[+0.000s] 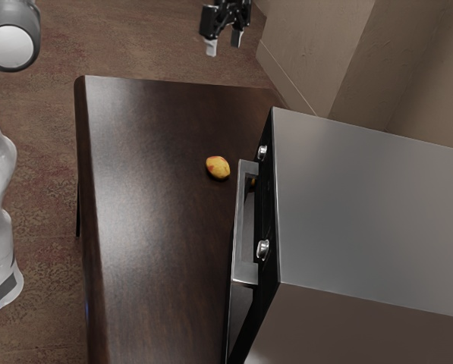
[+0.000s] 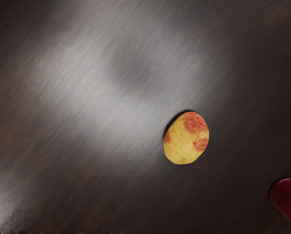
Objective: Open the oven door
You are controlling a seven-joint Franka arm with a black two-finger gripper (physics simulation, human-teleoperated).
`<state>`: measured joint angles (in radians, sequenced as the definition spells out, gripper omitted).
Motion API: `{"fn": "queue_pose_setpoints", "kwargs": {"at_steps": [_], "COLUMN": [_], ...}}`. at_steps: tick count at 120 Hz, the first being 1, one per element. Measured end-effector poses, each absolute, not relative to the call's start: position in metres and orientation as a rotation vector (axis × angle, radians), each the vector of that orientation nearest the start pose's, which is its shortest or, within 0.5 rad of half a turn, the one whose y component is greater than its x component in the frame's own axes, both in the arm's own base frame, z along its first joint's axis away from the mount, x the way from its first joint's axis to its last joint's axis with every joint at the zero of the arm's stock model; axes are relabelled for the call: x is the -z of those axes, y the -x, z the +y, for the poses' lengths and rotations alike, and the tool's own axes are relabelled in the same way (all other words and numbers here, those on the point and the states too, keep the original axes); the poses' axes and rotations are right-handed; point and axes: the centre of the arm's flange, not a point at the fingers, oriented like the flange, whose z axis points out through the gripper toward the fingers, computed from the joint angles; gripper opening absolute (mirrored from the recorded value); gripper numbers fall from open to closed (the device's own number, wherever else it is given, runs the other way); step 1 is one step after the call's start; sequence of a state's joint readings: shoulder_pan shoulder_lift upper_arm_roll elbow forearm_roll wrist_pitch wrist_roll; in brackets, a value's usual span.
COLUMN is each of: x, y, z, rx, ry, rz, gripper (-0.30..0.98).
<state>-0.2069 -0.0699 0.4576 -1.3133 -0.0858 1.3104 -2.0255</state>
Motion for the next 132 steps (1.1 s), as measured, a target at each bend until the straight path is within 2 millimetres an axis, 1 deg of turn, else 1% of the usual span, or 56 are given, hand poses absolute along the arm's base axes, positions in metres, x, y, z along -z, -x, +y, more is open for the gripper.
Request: {"fn": "queue_pose_setpoints", "kwargs": {"at_steps": [10,18,28,38,41,44,48,50,56,62,66,72,78,81,84,88,94,98,104,110,114,118,121,132], "x": [-0.751,-0.758,-0.77,-0.775,-0.776,-0.78,-0.788,-0.792,-0.796,-0.785,-0.782,-0.776,-0.761,-0.753,-0.743,-0.731,-0.719,-0.717,-0.718,-0.72,-0.72,-0.715,-0.712,-0.706], "y": [-0.482,-0.477,-0.466,-0.454,-0.451,-0.444,-0.428,-0.417,-0.378,-0.341,-0.315,-0.269,-0.224,-0.207,-0.197,-0.193,-0.199,-0.202,-0.206,-0.214,-0.216,-0.214,-0.214,-0.218], "z": [0.113,0.102,0.08,0.085,0.084,0.083,0.075,0.068,0.037,-0.006,-0.031,-0.069,-0.119,-0.138,-0.152,-0.162,-0.17,-0.175,-0.188,-0.198,-0.209,-0.224,-0.23,-0.241], "rx": [0.081,0.086,0.106,0.129,0.137,0.145,0.154,0.155,0.14,0.099,0.044,-0.074,-0.232,-0.298,-0.345,-0.383,-0.412,-0.421,-0.433,-0.411,-0.401,-0.399,-0.399,-0.41], "ry": [-1.29,-1.29,-1.328,-1.296,-1.292,-1.295,-1.315,-1.331,-1.402,-1.494,-1.536,-1.578,-1.639,-1.658,-1.671,-1.675,-1.667,-1.657,-1.65,-1.643,-1.647,-1.67,-1.687,-1.745], "rz": [2.739,2.729,2.703,2.726,2.732,2.726,2.705,2.692,2.643,2.586,2.538,2.464,2.381,2.346,2.322,2.298,2.251,2.21,2.138,2.072,2.026,1.979,1.949,1.851], "gripper": [0.69,0.69,0.69,0.69,0.69,0.69,0.69,0.69,0.69,0.69,0.69,0.69,0.69,0.69,0.68,0.68,0.68,0.68,0.68,0.68,0.68,0.68,0.68,0.68]}}
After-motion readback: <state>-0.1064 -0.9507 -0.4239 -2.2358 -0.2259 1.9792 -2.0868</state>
